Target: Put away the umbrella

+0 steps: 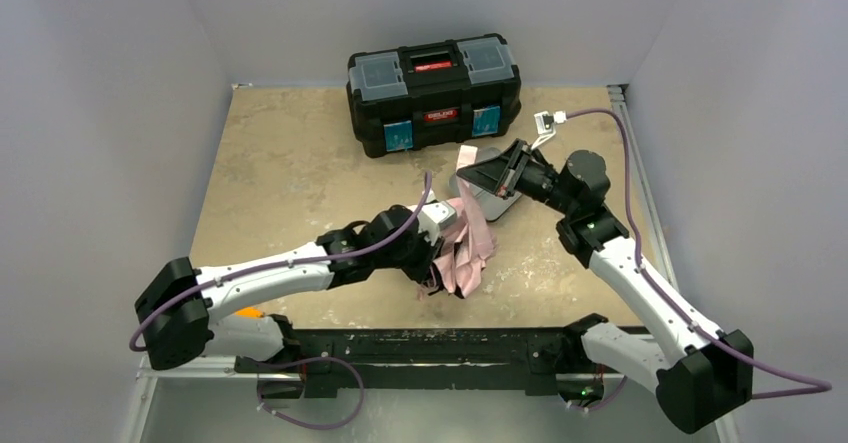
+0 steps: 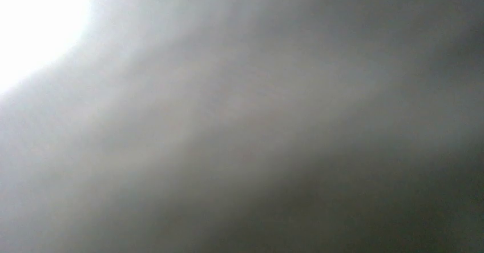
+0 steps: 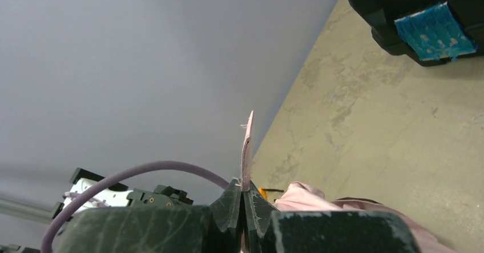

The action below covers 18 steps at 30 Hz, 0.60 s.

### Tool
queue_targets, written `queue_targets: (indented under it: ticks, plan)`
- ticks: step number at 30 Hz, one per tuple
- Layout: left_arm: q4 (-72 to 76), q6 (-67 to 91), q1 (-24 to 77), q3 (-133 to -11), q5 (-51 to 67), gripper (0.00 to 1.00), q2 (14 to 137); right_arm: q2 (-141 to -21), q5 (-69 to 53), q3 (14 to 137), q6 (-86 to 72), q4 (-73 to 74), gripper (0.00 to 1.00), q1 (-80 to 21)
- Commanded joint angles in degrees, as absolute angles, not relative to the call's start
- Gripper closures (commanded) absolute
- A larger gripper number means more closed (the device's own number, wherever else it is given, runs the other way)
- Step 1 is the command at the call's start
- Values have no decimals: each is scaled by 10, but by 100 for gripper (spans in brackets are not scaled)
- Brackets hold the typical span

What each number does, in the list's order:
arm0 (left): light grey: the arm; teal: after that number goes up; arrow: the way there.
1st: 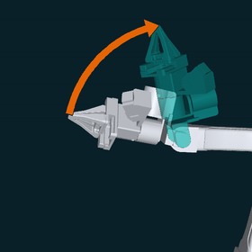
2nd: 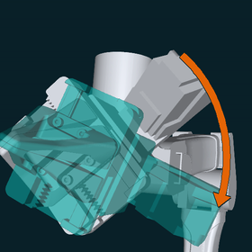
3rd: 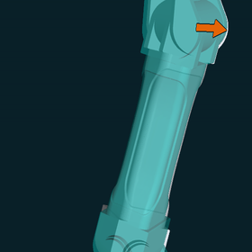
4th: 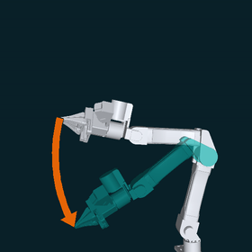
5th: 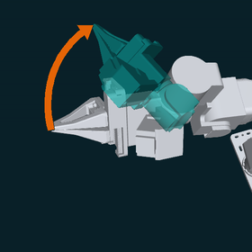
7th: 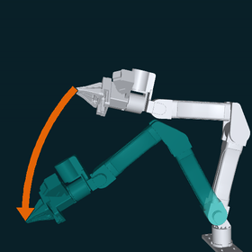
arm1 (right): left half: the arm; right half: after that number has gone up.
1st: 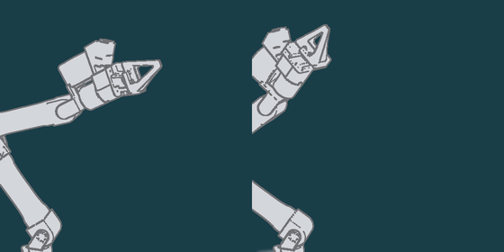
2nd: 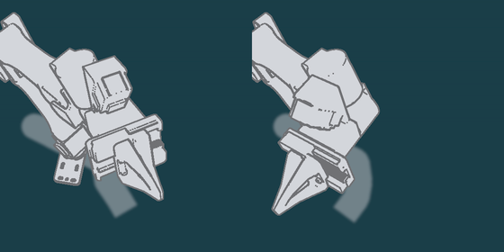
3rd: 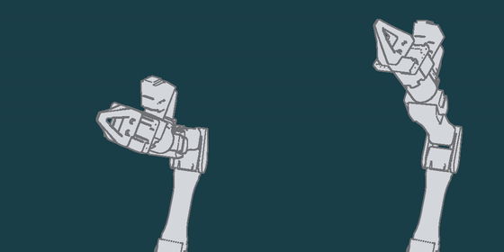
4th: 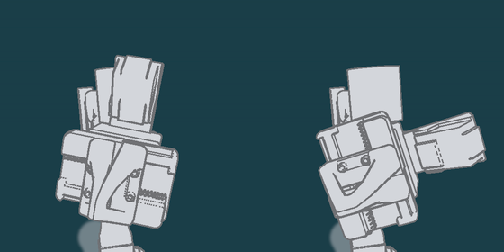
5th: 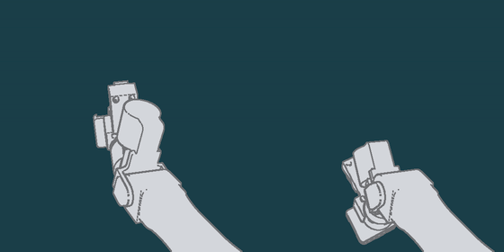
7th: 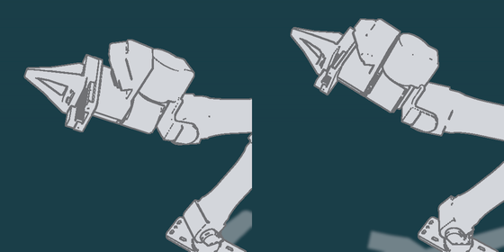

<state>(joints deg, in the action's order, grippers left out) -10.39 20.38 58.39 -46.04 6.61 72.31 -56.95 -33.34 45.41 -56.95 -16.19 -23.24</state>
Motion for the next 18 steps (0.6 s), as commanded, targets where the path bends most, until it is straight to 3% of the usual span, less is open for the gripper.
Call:
queue_targets:
  ticks: [1, 7, 18]
  plan:
    - [-77, 173, 607, -501, 63, 100, 754, -593, -367, 460, -582, -195, 100, -234]
    - [-113, 129, 660, -560, 3, 100, 814, -624, -371, 454, -567, -144, 100, -235]
    - [-148, 48, 762, -636, -236, 100, 961, -702, -414, 428, -573, -172, 100, -265]
